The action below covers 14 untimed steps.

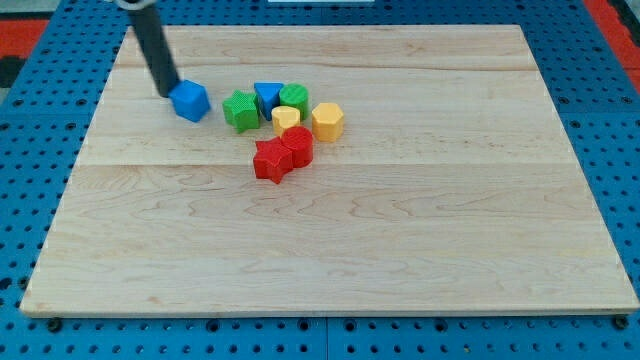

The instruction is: Keep the blue cube to the left of the red star

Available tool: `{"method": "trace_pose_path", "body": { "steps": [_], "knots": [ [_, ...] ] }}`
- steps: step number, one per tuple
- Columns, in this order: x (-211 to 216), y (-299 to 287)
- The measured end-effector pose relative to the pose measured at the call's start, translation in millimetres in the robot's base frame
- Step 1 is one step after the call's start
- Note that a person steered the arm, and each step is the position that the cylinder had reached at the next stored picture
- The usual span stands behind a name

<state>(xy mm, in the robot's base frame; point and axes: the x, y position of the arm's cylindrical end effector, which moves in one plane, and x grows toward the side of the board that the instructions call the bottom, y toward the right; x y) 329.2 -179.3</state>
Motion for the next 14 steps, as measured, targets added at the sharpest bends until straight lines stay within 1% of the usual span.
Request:
{"method": "trace_pose_path", "body": {
  "steps": [1,2,3,4,5,6,7,8,9,10,11,12,14],
  "knots": [
    [-39.4,-24.1],
    [-14.5,22.4],
    [32.8,38.9],
    [44.2,21.3],
    [26.8,-28.2],
    [81.8,14.2],
    [88.7,64.2],
    [116.9,44.9],
    [158.4,72.7],
    [158.4,123.9],
    [140.5,124.2],
    [133.7,109.0],
    [132.7,109.3]
  ]
}}
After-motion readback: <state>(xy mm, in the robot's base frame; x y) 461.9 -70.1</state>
